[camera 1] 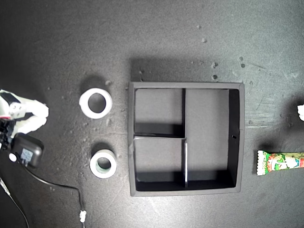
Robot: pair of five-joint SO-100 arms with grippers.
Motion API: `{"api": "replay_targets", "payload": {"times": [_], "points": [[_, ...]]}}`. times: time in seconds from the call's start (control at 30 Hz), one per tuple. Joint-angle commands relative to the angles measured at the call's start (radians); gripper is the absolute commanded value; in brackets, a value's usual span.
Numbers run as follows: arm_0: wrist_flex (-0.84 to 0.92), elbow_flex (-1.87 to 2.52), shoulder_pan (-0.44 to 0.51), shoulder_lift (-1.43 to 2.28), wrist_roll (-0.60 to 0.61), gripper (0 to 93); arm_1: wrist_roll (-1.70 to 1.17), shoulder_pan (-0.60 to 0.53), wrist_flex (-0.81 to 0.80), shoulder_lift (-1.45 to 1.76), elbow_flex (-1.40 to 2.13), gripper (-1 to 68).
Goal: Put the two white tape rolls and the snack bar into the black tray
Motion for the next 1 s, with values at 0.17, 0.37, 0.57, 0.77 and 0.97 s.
{"api": "replay_targets", "payload": {"times": [0.17, 0.37, 0.57, 0.77, 0.97], "points": [[0.038, 0.055, 0.005, 0.049, -0.063, 0.3, 0.006, 0.143, 0.012, -0.006, 0.012, 1.5], [0.038, 0.055, 0.011, 0.049, -0.124, 0.3, 0.009, 0.150, 0.012, -0.006, 0.012, 1.5], [-0.029, 0.055, 0.028, 0.046, -0.155, 0.6, 0.186, 0.104, -0.206, -0.006, 0.012, 1.5], [-0.250, 0.055, 0.031, 0.048, -0.034, 0.0, -0.163, 0.037, -0.495, -0.006, 0.012, 1.4], [-0.571, 0.054, 0.172, 0.044, 0.213, 0.0, -0.328, 0.029, -0.597, -0.006, 0.012, 0.7]]}}
